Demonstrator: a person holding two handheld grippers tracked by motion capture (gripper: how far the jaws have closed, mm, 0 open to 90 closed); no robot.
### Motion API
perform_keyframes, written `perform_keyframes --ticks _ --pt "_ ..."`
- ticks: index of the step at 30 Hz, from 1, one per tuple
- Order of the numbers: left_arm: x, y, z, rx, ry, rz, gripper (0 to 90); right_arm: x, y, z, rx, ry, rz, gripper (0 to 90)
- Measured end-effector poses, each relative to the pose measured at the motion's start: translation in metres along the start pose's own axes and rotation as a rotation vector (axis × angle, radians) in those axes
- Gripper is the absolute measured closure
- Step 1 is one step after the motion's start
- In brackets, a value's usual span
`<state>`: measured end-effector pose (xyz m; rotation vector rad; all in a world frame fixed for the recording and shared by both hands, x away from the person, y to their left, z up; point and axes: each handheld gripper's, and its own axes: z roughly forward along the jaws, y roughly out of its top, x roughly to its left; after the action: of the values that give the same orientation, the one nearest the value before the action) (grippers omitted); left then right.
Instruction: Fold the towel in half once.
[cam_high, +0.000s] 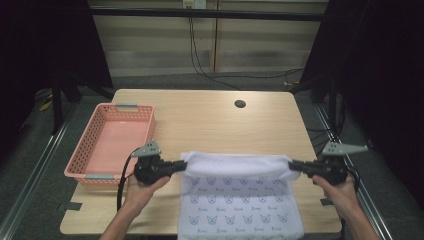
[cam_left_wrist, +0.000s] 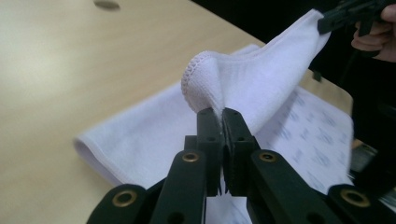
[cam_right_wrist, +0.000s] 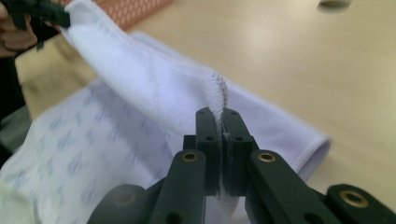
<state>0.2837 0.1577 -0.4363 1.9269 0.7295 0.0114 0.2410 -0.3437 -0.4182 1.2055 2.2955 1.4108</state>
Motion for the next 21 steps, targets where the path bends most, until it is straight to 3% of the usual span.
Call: perform_keyframes --ticks 3,6,9,11,19,21 --pt "-0.014 -0.021 -0.003 0.081 -0.014 0.011 87.3 0.013 -0.028 -0.002 0.056 0.012 0.005 87.9" --pt "-0.026 -0.042 -0.003 0.128 -0.03 -0.012 87.2 0.022 -0.049 -0.001 0.111 0.024 0.016 88.0" --pt "-0.031 -0.056 0.006 0.206 -0.038 -0.017 87.2 0.026 -0.066 0.007 0.19 0.028 0.031 87.9" --pt "-0.028 -0.061 0.012 0.246 -0.043 -0.039 87.2 0.025 -0.072 0.012 0.23 0.029 0.043 87.9" --pt "-0.027 -0.065 0.027 0.314 -0.028 -0.028 87.3 0.024 -0.074 0.028 0.325 0.025 0.023 88.1" --pt "-0.024 -0.064 0.029 0.308 -0.016 -0.034 87.4 0.027 -0.073 0.031 0.335 0.011 0.01 88.2"
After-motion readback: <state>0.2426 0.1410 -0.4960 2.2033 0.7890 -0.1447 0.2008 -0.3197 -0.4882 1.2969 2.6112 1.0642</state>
